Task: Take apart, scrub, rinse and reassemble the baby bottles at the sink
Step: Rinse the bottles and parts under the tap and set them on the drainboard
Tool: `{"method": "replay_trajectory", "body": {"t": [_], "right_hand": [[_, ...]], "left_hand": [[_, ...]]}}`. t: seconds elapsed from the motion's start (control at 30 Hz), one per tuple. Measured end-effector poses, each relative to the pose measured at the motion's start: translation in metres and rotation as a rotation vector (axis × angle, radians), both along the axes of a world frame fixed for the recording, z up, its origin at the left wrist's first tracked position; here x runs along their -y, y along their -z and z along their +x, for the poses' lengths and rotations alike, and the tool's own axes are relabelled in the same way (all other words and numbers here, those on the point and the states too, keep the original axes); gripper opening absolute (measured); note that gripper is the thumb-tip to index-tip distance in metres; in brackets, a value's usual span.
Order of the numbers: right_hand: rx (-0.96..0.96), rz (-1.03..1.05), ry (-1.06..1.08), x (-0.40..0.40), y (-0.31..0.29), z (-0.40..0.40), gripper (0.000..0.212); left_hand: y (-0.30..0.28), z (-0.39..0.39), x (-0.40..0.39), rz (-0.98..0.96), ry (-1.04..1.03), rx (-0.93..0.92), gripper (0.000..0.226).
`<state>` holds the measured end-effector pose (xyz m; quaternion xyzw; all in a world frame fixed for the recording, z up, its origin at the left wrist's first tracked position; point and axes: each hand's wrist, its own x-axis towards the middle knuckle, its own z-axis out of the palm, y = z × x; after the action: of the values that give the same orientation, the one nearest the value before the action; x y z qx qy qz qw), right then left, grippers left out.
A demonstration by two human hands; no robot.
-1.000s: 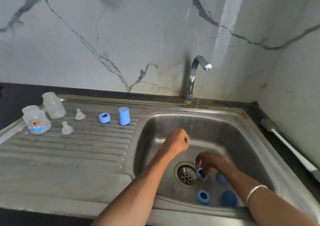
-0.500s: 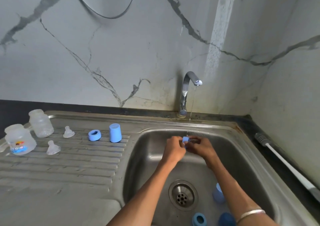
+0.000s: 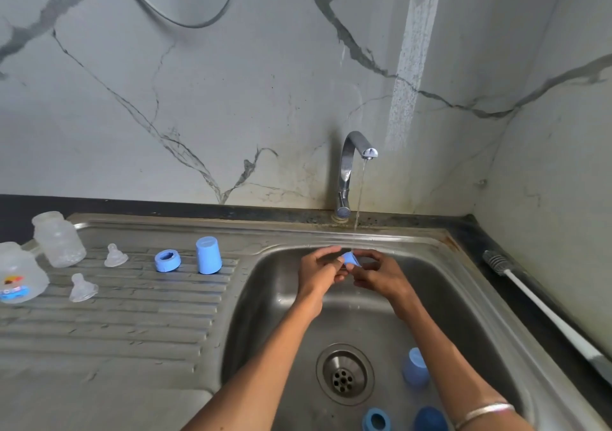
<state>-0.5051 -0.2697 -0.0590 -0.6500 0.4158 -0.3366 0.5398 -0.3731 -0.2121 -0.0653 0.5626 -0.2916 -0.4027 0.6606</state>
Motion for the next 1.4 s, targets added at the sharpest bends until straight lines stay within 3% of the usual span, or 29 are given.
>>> {"method": "replay_trajectory", "body": {"t": [0.23,0.47,0.6,0.83,0.93,1.1,1.4], "right_hand": [[0.029,-0.027,0.045,0.001,0.002,0.002,0.036],[0.063,-0.091,0.034,-0.003,-0.003,0.004,0.028],[0.089,-0.09,0.092,-0.002,-0.002,0.009,0.027],[-0.028,-0.211,0.24,-0.004,-0.009,0.011,0.034],[-0.07,-0.256,0.208,-0.005,-0.01,0.012,0.034],[-0.111,-0.255,0.119,-0.005,-0.01,0.012,0.045],[-0.083,-0.2,0.077,-0.01,-0.016,0.005,0.069]], "left_hand": [[0.003,-0.004,-0.003,-0.026,0.067,0.05,0.017],[-0.001,-0.002,-0.006,-0.011,0.082,-0.117,0.015],[-0.004,-0.005,-0.004,-0.032,0.103,-0.063,0.017],[-0.001,-0.008,-0.005,0.029,0.147,0.068,0.02],[-0.005,-0.009,-0.004,0.026,0.121,-0.072,0.026],[-0.007,-0.003,-0.005,0.014,0.122,-0.164,0.02],[-0.006,-0.001,-0.008,0.092,0.068,-0.061,0.024]]}}
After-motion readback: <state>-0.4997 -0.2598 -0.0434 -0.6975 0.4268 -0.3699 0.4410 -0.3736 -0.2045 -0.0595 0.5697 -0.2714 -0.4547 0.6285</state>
